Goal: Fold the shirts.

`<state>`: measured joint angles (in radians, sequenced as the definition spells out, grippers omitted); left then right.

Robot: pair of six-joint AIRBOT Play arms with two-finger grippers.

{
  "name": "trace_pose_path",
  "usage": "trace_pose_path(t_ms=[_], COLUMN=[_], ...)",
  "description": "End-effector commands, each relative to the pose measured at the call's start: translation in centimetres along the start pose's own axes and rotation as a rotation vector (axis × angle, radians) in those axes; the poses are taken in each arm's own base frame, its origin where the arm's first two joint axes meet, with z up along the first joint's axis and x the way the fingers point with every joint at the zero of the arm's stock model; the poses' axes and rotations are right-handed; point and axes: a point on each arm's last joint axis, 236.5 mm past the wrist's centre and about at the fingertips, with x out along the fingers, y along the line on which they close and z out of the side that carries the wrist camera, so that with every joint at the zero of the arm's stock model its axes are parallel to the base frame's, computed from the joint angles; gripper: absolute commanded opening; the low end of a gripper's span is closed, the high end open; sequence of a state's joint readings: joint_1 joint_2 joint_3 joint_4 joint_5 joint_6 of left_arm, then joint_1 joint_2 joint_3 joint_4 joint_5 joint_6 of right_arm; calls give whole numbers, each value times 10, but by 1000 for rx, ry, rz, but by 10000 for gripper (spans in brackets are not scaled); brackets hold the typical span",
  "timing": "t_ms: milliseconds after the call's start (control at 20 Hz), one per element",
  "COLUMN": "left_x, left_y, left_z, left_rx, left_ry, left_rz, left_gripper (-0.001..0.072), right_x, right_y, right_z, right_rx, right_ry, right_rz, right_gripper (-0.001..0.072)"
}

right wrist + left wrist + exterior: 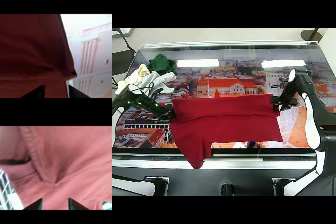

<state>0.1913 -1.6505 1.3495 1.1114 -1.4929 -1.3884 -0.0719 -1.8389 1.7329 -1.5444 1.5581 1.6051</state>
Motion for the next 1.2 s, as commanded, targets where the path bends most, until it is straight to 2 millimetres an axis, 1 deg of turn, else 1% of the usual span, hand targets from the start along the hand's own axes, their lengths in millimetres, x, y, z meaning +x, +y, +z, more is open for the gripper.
trace_pose_path(t_ms=[0,50,100,150,200,250,300,350,400,500,550,600,700,750,850,950,1000,1050,1100,1150], left_x=[-29,-39,-46,-46,-35,-18,4,25,45,71,79,86,92,94,99,103,105,106,107,107], left_y=[8,12,14,14,14,14,12,7,6,10,10,6,-2,-2,-4,-7,-7,-7,-6,-6], left_z=[-16,-20,-28,-42,-62,-84,-107,-129,-150,-177,-183,-185,-179,-176,-172,-167,-163,-160,-157,-156], left_rx=[-35,-50,-62,-70,-81,-100,-126,-129,-144,-181,-195,-193,-201,-198,-191,-191,-197,-205,-210,-211], left_ry=[11,-8,-26,-26,-15,-1,9,18,29,42,44,40,5,-10,-22,-40,-53,-69,-81,-84], left_rz=[-22,-25,-27,-30,-33,-41,-63,-91,-110,-116,-124,-147,-181,-174,-162,-142,-130,-120,-114,-112], left_gripper=[429,430,430,430,429,429,429,430,429,429,429,429,428,428,428,420,378,376,289,133], right_x=[-22,-32,-38,-43,-46,-48,-50,-50,-51,-51,-51,-51,-51,-49,-41,-25,-16,-9,-2,6], right_y=[-28,-43,-56,-64,-71,-75,-76,-74,-67,-63,-63,-64,-64,-64,-63,-60,-58,-56,-54,-50], right_z=[-22,-35,-43,-50,-55,-57,-56,-55,-53,-53,-53,-53,-52,-53,-59,-73,-81,-90,-100,-110], right_rx=[53,95,144,184,211,224,227,224,217,210,210,210,210,211,214,214,209,208,206,204], right_ry=[45,74,88,100,108,109,102,97,91,93,93,92,88,92,112,137,146,153,160,169], right_rz=[1,10,26,61,86,95,97,100,122,132,131,129,128,127,130,134,136,137,139,149], right_gripper=[437,439,439,439,439,439,439,439,439,440,440,440,447,449,487,496,496,496,495,495])
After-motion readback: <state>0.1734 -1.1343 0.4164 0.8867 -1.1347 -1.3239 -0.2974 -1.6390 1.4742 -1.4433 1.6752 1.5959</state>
